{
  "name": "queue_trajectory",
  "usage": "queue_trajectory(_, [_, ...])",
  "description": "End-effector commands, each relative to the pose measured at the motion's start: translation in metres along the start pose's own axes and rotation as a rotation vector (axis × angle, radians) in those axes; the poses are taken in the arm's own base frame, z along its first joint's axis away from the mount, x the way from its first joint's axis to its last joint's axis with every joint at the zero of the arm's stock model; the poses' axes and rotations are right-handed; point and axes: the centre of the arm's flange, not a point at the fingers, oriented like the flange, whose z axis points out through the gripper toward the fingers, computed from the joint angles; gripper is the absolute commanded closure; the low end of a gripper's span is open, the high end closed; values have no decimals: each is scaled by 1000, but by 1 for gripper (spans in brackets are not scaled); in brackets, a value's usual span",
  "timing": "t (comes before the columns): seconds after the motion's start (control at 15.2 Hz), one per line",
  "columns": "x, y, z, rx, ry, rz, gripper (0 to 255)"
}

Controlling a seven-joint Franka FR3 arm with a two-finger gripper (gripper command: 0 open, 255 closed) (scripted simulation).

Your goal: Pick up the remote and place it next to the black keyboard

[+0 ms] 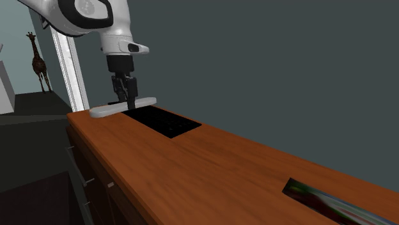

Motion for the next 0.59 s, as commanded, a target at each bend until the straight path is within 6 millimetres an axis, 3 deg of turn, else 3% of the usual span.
queue_trajectory(0.0, [-3,-25,-1,0,0,2,255])
queue_trajectory(0.53, [-18,-130,-3,0,0,2,255])
